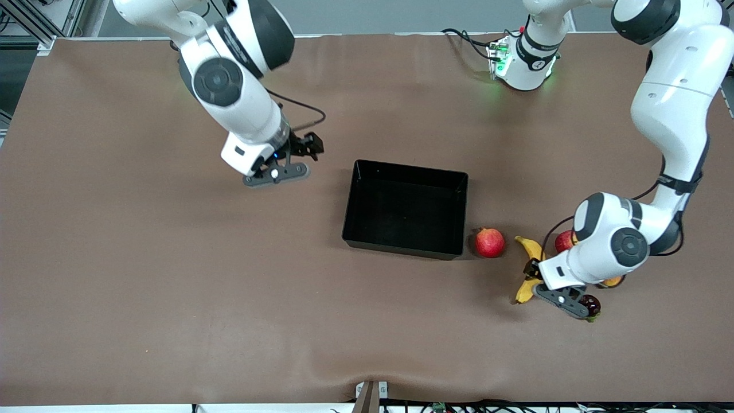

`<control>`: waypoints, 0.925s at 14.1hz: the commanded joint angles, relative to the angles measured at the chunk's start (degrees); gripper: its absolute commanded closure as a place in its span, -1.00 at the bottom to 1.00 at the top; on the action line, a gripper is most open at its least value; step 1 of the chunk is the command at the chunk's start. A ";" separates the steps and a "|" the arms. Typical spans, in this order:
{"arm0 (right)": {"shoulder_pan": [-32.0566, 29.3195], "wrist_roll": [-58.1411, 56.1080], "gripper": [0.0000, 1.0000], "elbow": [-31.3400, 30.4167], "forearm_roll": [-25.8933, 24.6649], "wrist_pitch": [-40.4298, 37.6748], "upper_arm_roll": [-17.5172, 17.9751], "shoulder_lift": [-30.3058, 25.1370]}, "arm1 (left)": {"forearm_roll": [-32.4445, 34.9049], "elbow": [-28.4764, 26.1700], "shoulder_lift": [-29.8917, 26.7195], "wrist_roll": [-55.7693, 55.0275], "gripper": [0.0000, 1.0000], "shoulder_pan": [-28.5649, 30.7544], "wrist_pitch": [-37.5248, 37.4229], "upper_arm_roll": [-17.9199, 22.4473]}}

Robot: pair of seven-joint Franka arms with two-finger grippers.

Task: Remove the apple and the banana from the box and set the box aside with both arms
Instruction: 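Raise the left gripper away while the right gripper grasps the box rim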

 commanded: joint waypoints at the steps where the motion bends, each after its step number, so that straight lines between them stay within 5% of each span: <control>1: 3.73 3.95 -1.00 3.16 2.47 3.03 -0.50 5.96 | -0.43 -0.81 -9.51 -1.18 -1.00 0.60 -7.98 -1.00; 6: 10.78 12.94 -1.00 3.16 1.51 16.04 -0.59 13.17 | -8.25 -0.72 -23.59 -8.48 -1.00 0.60 -20.28 -1.00; 9: 10.79 13.03 -1.00 5.09 0.28 29.30 -0.76 23.37 | -10.01 -0.64 -31.85 -12.69 -1.00 0.42 -28.46 -1.00; 13: 10.00 15.05 -1.00 5.53 -1.21 21.78 -0.94 22.06 | -13.87 -0.64 -39.33 -14.28 -1.00 0.51 -35.33 -1.09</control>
